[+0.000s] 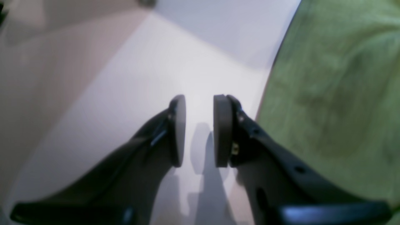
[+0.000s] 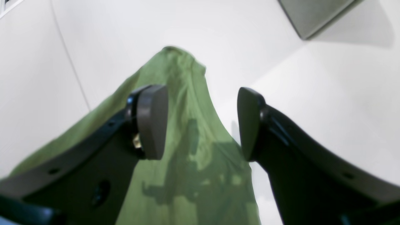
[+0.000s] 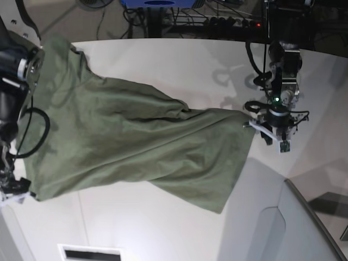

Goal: Layout the t-shirt on the table in an organized manner, then fold the t-shirt properly
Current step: 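Lower the shirt onto the table and regrasp its edge with the left gripper, then reach the left gripper across the shirt and grasp the hem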

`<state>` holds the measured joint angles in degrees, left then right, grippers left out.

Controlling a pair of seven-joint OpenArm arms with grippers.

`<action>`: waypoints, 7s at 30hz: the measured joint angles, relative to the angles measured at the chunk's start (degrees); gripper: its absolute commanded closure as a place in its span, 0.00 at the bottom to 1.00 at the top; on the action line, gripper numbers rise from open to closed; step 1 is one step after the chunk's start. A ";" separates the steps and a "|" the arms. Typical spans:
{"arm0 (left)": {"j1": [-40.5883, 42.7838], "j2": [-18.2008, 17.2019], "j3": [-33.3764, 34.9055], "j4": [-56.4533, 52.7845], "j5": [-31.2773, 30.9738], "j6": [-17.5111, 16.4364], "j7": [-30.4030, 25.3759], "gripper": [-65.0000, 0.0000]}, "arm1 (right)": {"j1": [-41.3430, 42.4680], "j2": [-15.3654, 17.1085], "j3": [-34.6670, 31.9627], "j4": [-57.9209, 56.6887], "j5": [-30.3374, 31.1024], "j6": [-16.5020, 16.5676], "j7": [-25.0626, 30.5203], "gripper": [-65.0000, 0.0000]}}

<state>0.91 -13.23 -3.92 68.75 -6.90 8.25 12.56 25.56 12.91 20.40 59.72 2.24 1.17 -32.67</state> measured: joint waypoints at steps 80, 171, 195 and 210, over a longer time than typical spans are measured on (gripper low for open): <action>-9.55 9.57 2.84 5.75 -21.64 10.10 16.50 1.00 | -39.71 -7.32 -17.03 31.30 -0.44 14.73 -4.87 0.51; -20.87 8.76 13.33 -5.53 -21.84 18.51 12.00 1.00 | -14.49 -5.29 24.37 16.09 -0.79 34.29 -23.21 0.99; -28.44 11.21 14.14 -9.49 -22.16 18.34 1.31 1.00 | -10.10 -2.91 24.20 5.70 -0.31 29.90 -15.93 0.99; -29.66 16.57 19.96 -10.71 -21.75 18.45 4.66 1.00 | -25.14 -4.42 8.61 21.18 -0.13 32.28 -24.00 0.99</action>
<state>-28.75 3.33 16.03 58.04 -28.64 26.70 17.21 0.43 8.49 29.02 80.90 2.11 33.45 -56.66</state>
